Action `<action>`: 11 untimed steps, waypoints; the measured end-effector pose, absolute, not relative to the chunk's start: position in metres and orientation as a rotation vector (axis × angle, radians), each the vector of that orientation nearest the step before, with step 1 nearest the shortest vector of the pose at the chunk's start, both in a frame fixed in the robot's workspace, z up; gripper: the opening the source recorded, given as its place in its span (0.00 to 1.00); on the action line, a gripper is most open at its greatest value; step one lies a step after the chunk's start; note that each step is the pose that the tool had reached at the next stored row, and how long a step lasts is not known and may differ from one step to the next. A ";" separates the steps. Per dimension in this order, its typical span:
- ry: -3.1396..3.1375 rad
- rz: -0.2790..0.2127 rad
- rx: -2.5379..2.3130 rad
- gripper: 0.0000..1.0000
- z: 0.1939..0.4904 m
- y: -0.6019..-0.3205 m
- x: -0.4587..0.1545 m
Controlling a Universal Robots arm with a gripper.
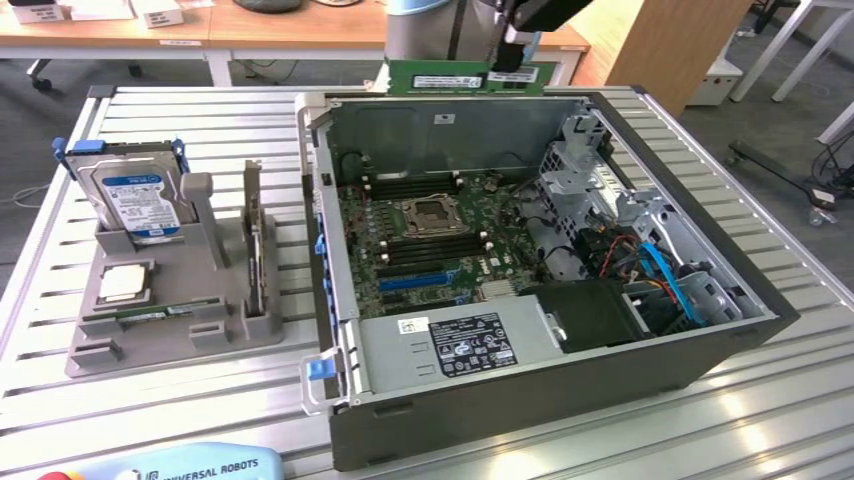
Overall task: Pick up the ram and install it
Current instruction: 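Pick up the ram and move it above insertion slot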
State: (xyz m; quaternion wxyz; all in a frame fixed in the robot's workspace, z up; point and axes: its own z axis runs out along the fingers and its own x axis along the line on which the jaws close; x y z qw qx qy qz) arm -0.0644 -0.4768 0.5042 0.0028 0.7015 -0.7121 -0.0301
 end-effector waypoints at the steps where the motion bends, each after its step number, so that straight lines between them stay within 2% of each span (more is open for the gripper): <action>1: -2.233 -0.094 2.200 0.12 0.504 -0.477 -0.061; 11: -2.233 -0.094 2.200 0.12 0.504 -0.477 -0.046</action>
